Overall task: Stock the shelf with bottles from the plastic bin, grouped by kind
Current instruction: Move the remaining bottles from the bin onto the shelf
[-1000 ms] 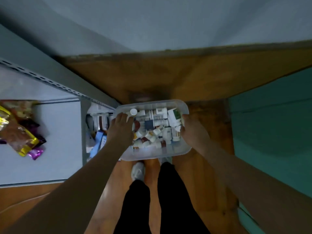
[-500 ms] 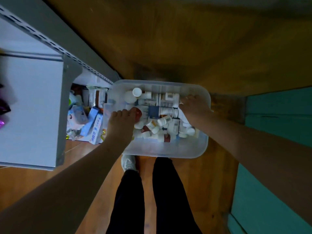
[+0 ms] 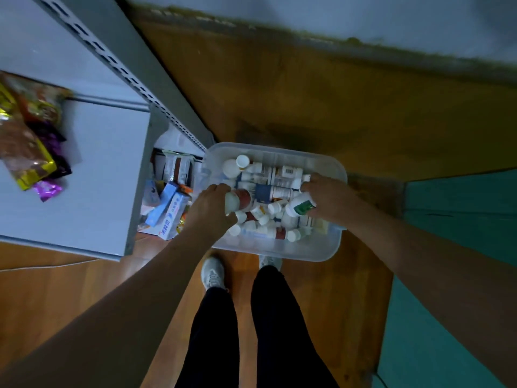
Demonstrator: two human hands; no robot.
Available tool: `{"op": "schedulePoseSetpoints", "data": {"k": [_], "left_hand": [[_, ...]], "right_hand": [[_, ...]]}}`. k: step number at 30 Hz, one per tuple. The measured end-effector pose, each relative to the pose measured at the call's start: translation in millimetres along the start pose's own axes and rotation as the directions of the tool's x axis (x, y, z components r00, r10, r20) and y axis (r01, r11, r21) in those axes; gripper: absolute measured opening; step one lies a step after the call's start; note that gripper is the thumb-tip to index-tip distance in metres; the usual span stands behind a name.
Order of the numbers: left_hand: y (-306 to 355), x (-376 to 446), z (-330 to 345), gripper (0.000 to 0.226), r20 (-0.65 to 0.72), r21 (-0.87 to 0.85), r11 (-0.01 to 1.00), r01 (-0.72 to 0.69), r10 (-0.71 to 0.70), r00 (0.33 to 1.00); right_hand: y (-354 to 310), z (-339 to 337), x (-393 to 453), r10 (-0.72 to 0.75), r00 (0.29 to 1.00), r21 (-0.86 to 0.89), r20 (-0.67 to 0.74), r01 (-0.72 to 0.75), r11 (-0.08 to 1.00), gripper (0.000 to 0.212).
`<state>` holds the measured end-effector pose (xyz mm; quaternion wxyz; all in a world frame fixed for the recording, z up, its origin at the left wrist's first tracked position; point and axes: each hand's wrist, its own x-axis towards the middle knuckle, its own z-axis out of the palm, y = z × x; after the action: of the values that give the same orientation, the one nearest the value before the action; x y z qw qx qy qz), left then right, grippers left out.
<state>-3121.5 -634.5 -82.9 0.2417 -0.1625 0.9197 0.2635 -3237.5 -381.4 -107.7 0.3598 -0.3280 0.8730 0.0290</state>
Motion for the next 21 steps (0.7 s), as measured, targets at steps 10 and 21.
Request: {"op": "schedulePoseSetpoints", "data": {"k": [10,21], "left_hand": [[5,-148,-91,0.059,-0.063,-0.524,0.845,0.104,-0.161,0.985],[-84,-363,-186,0.033,-0.269,-0.895,0.426,-0.129,-0.287,0.919]], "right_hand": [[-123,-89,-125,0.135,0.963,0.59,-0.232,0.029,0.807,0.062],[-337,-148,-241,0.018,0.931,0.777,-0.364,0.293,0.557,0.04]]}}
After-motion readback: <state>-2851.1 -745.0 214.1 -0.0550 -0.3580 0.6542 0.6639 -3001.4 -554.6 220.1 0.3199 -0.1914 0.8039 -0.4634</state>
